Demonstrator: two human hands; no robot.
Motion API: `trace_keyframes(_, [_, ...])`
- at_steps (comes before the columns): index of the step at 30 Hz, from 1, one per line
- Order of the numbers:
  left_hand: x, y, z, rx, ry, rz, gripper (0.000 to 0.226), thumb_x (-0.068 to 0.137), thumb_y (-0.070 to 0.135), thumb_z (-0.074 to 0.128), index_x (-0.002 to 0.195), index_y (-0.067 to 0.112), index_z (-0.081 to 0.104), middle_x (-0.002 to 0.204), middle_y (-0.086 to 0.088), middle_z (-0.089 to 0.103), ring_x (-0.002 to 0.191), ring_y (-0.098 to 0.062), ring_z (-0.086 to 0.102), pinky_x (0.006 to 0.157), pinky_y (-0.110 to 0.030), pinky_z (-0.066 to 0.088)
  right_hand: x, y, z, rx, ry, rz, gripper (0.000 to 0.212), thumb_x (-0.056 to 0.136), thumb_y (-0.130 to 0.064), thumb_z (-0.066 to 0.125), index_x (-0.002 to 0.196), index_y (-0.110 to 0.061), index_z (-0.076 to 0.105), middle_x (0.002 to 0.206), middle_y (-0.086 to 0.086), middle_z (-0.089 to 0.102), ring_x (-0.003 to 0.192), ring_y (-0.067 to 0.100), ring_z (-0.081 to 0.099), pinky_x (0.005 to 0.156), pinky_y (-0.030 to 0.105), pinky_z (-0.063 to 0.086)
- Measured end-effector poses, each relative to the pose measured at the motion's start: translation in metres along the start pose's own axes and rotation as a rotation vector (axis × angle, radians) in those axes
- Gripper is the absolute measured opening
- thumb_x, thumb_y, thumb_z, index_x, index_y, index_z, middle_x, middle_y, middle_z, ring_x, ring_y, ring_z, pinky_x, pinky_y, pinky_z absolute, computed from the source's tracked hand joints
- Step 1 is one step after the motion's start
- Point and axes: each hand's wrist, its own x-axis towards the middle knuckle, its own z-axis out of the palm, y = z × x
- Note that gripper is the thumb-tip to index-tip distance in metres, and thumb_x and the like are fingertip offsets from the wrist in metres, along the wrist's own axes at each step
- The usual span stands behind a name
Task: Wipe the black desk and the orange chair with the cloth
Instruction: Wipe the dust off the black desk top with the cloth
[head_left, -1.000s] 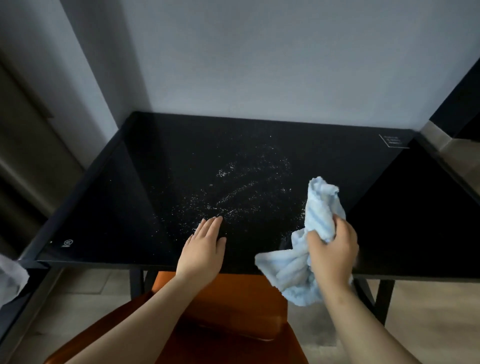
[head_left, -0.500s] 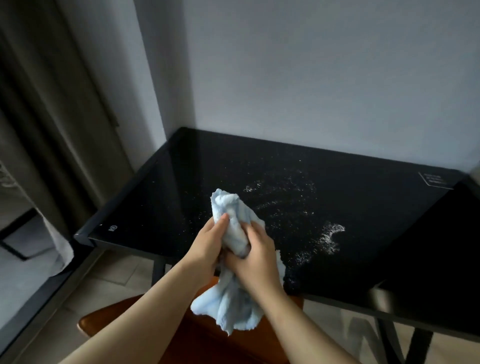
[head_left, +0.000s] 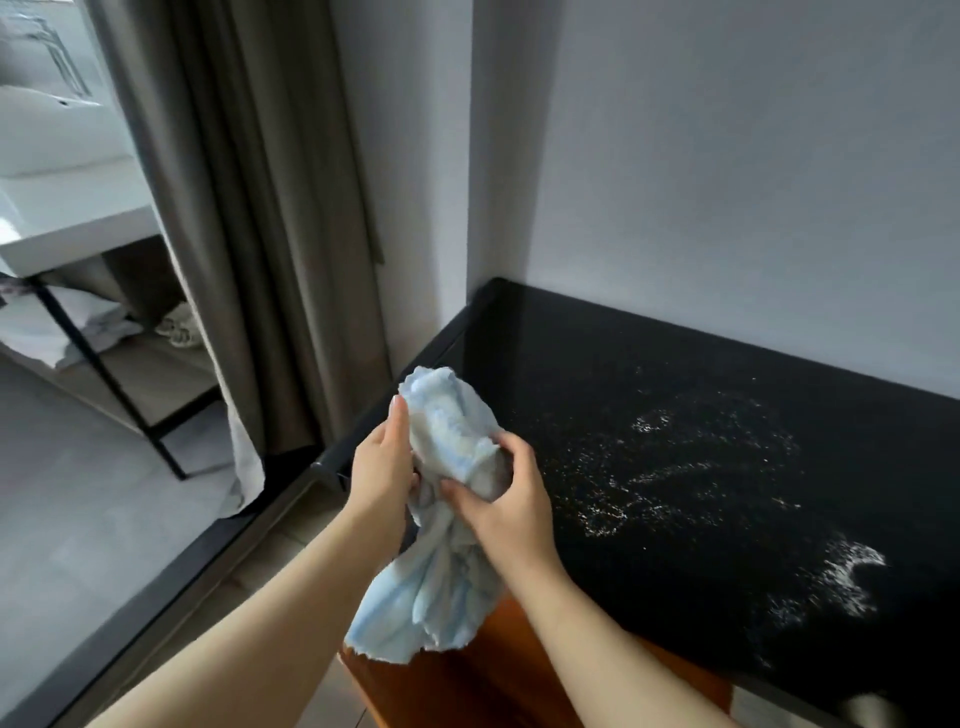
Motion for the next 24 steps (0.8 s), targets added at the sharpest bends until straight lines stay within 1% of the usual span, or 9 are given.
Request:
trace_keyframes(4, [0.034, 0.014, -0.036, 0.012, -0.415, 0.087, 0.029, 0.088, 0.039, 0.059, 0.112, 0.025, 0.061, 0.096, -0.005, 0.072, 0.086, -0.019, 0.07, 0.067, -0.027, 0.054, 0.029, -0.006, 0.055, 0.068, -0.077, 0.068, 0.04, 0.074, -0.029, 0.078, 0.095, -0.05, 0.051, 0.093, -0.029, 0.06, 0.088, -0.019, 0.055, 0.067, -0.003, 0.039])
trace_keyframes(7, [0.07, 0.026, -0.063, 0.071, -0.221, 0.251, 0.02, 0.089, 0.022, 0.061, 0.109, 0.024, 0.063, 0.095, -0.001, 0.072, 0.089, -0.018, 0.069, 0.073, -0.032, 0.056, 0.045, -0.007, 0.088, 0.091, -0.179, 0.061, 0.037, 0.079, -0.029, 0.069, 0.102, -0.053, 0.053, 0.101, -0.037, 0.06, 0.1, -0.02, 0.053, 0.076, -0.002, 0.039])
trace_keyframes(9, [0.095, 0.036, -0.077, 0.169, -0.067, 0.382, 0.019, 0.087, 0.025, 0.06, 0.103, 0.034, 0.063, 0.097, 0.007, 0.07, 0.091, -0.013, 0.067, 0.08, -0.033, 0.054, 0.053, -0.002, 0.098, 0.052, -0.172, 0.074, 0.039, 0.08, -0.03, 0.068, 0.11, -0.049, 0.051, 0.115, -0.036, 0.052, 0.109, -0.018, 0.047, 0.085, -0.002, 0.034])
trace_keyframes(12, [0.135, 0.044, -0.088, 0.548, 0.091, 0.642, 0.024, 0.084, 0.04, 0.062, 0.108, 0.039, 0.056, 0.105, 0.018, 0.061, 0.097, -0.011, 0.057, 0.072, -0.026, 0.046, 0.061, 0.02, 0.096, -0.233, 0.061, 0.122, 0.04, 0.085, -0.022, 0.066, 0.123, -0.029, 0.057, 0.126, -0.015, 0.053, 0.121, 0.001, 0.046, 0.098, 0.015, 0.035])
trace_keyframes(14, [0.156, 0.035, -0.086, 0.777, -0.026, 0.664, 0.032, 0.084, 0.04, 0.061, 0.115, 0.037, 0.056, 0.108, 0.01, 0.062, 0.104, -0.019, 0.054, 0.077, -0.032, 0.045, 0.06, 0.033, 0.083, -0.361, 0.199, 0.23, 0.033, 0.086, -0.017, 0.063, 0.119, -0.021, 0.062, 0.125, -0.006, 0.059, 0.119, 0.013, 0.051, 0.1, 0.028, 0.04])
trace_keyframes(16, [0.167, 0.015, -0.082, 1.043, -0.24, 0.473, 0.04, 0.087, 0.045, 0.054, 0.125, 0.04, 0.049, 0.117, 0.009, 0.059, 0.118, -0.02, 0.049, 0.09, -0.037, 0.038, 0.056, 0.042, 0.071, -0.402, 0.245, 0.367, 0.029, 0.087, -0.017, 0.061, 0.116, -0.02, 0.064, 0.124, -0.002, 0.06, 0.116, 0.017, 0.053, 0.1, 0.036, 0.043])
trace_keyframes(19, [0.176, -0.017, -0.075, 1.465, -0.451, 0.457, 0.049, 0.089, 0.057, 0.039, 0.136, 0.047, 0.029, 0.144, 0.013, 0.031, 0.141, -0.023, 0.013, 0.102, -0.05, 0.019, 0.047, 0.05, 0.058, -0.468, 0.276, 0.416, 0.026, 0.088, -0.017, 0.059, 0.114, -0.018, 0.065, 0.122, -0.002, 0.06, 0.111, 0.015, 0.055, 0.096, 0.034, 0.046])
trace_keyframes(21, [0.178, -0.025, -0.069, 1.546, -0.429, 0.497, 0.051, 0.087, 0.062, 0.037, 0.135, 0.051, 0.026, 0.151, 0.011, 0.017, 0.141, -0.028, 0.005, 0.103, -0.054, 0.016, 0.043, 0.053, 0.052, -0.478, 0.298, 0.428, 0.024, 0.088, -0.017, 0.059, 0.112, -0.019, 0.065, 0.12, -0.003, 0.06, 0.11, 0.013, 0.055, 0.095, 0.032, 0.046])
trace_keyframes(24, [0.158, -0.036, -0.054, 1.597, -0.31, 0.588, 0.047, 0.086, 0.06, 0.037, 0.131, 0.049, 0.033, 0.147, 0.009, 0.025, 0.131, -0.027, 0.023, 0.096, -0.047, 0.026, 0.039, 0.058, 0.047, -0.482, 0.323, 0.44, 0.022, 0.089, -0.016, 0.058, 0.109, -0.019, 0.066, 0.117, -0.004, 0.061, 0.109, 0.012, 0.054, 0.093, 0.031, 0.045])
